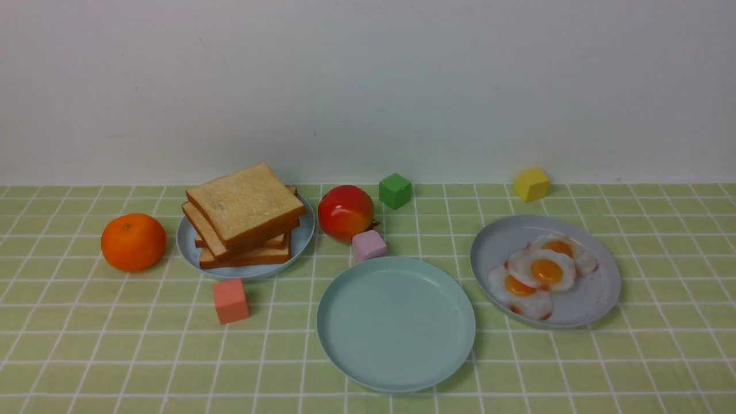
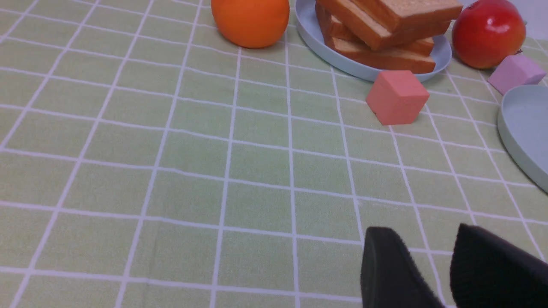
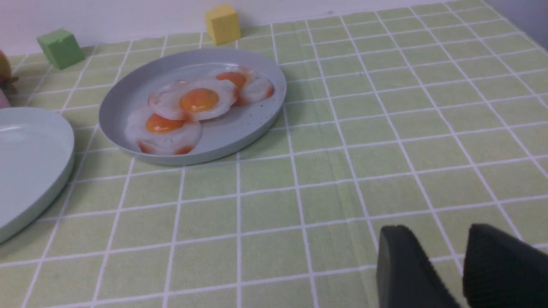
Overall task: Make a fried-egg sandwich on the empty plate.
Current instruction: Use the left arm to grab a slice of bread
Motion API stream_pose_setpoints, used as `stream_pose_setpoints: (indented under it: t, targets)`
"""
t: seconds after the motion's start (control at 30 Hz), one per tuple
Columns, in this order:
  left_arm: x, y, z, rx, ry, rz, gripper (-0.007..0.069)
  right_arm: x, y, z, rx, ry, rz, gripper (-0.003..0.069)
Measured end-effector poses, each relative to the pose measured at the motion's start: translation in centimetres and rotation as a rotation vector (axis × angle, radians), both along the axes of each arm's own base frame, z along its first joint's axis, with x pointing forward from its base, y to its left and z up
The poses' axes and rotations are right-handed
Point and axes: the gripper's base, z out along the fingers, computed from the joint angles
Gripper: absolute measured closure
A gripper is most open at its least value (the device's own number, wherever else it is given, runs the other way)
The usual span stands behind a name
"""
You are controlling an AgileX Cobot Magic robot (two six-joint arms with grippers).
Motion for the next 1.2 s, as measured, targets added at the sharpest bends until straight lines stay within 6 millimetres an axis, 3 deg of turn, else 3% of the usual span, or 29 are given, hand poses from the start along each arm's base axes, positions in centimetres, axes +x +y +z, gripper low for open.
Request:
stream_pose_setpoints:
  t: [1.2]
  targets:
    - [0.07,0.01,0.20,0.001,-0.024,0.001,0.0386,0.05,-0.05,0.07,-0.025,-0.015,0.002,0.0418]
